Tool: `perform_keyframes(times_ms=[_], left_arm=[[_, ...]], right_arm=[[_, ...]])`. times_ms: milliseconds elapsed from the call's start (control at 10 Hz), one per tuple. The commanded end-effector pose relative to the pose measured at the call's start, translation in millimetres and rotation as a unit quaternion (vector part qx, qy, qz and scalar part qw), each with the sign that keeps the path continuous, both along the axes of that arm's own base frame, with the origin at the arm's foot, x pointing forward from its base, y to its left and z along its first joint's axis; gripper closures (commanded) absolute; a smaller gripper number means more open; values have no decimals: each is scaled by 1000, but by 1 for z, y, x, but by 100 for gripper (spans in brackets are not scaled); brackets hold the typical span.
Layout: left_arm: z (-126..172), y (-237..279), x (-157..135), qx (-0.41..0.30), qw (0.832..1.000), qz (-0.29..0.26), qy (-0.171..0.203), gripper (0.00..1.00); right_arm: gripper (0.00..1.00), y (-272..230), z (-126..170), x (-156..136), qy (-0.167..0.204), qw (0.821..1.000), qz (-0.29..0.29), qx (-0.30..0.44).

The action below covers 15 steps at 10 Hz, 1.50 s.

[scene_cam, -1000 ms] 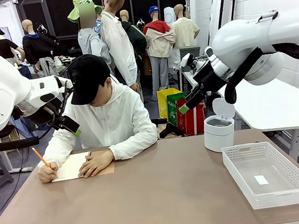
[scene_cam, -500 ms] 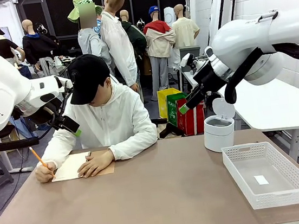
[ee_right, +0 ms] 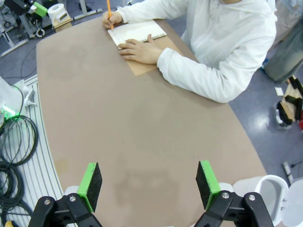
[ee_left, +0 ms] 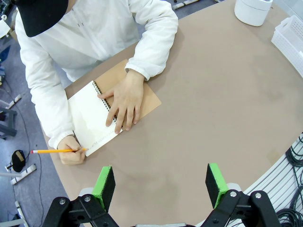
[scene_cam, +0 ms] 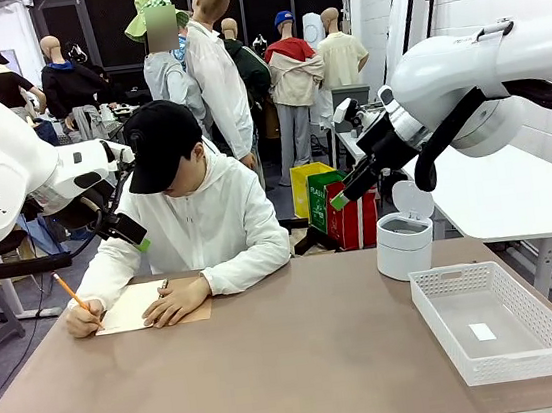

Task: Sort the paper based on its condition.
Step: If a person hands you a paper, place it in the Organizing basket , and if it's crumpled, put it in the Trash can.

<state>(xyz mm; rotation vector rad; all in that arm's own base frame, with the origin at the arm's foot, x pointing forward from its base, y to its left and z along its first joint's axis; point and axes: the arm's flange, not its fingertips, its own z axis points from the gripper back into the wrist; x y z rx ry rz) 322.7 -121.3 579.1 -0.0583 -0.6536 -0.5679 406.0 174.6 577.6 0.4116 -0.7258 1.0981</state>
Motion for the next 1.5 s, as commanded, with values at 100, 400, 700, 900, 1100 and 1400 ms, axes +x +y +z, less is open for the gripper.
perform_keyframes(times_ms=[100, 400, 700, 900, 1100, 1400], left_arm=[[0, 1, 0, -3, 1000, 1, -1, 0], [0, 1, 0, -3, 1000, 1, -1, 0], [0, 1, 0, -3, 1000, 1, -1, 0], [0, 1, 0, -3, 1000, 1, -1, 0], [0, 1, 0, -3, 1000, 1, -1, 0], [0, 1, 0, -3, 1000, 1, -1, 0]], right_arm=[[0, 1, -1, 2, -1, 1000, -3, 0], [0, 1, -1, 2, -1, 1000, -3, 0], [0, 1, -1, 2, -1, 1000, -3, 0], [0, 1, -1, 2, -1, 1000, -3, 0], [0, 1, -1, 2, -1, 1000, -3, 0], [0, 1, -1, 2, -1, 1000, -3, 0]])
